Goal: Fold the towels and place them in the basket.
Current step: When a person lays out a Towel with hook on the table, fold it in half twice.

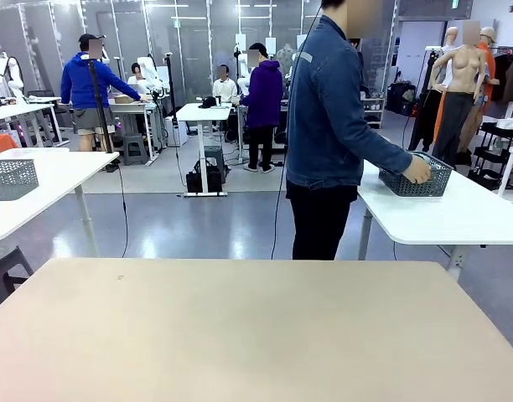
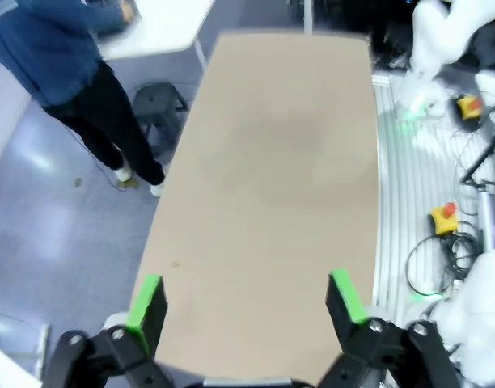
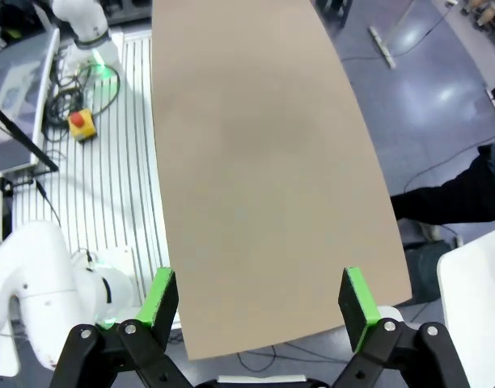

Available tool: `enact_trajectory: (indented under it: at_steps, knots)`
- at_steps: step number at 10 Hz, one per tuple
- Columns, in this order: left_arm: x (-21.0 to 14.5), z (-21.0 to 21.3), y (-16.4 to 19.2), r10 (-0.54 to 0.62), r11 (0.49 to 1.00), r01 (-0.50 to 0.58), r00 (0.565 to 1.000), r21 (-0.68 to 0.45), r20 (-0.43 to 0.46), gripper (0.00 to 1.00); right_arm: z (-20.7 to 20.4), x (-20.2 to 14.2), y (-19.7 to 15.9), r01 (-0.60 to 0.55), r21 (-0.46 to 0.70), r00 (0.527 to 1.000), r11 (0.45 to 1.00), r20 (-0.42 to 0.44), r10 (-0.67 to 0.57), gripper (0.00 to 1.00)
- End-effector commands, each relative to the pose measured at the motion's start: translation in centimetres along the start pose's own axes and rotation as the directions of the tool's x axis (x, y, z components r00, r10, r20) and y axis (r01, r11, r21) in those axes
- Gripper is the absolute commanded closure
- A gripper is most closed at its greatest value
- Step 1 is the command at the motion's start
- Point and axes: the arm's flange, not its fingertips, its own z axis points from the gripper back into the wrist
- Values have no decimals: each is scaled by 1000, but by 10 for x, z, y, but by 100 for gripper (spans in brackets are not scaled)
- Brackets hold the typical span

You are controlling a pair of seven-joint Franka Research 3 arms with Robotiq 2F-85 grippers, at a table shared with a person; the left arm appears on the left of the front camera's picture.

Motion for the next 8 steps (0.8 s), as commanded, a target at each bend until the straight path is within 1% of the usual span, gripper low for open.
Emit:
enact_trajectory:
  at_steps: [1,2,4,6,7,8]
  knots:
    - [4,25,27,33,999,-32,999,-17,39,0,21,6,-6,85,18,993,996,85,-86,0]
    - [4,29,29,38,999,-37,998,-25,45,0,29,8,0,115,12,987,993,114,-116,0]
    - [1,30,29,43,998,-40,997,-55,65,0,35,9,6,117,27,981,993,152,-120,0]
    - [-2,28,28,55,996,-51,997,-78,59,0,41,9,10,130,34,973,991,186,-134,0]
    - [-3,27,26,55,995,-50,997,-87,57,0,43,9,12,156,37,966,987,202,-160,0]
    - [-5,23,24,50,994,-44,997,-100,59,0,44,9,11,171,29,963,985,204,-174,0]
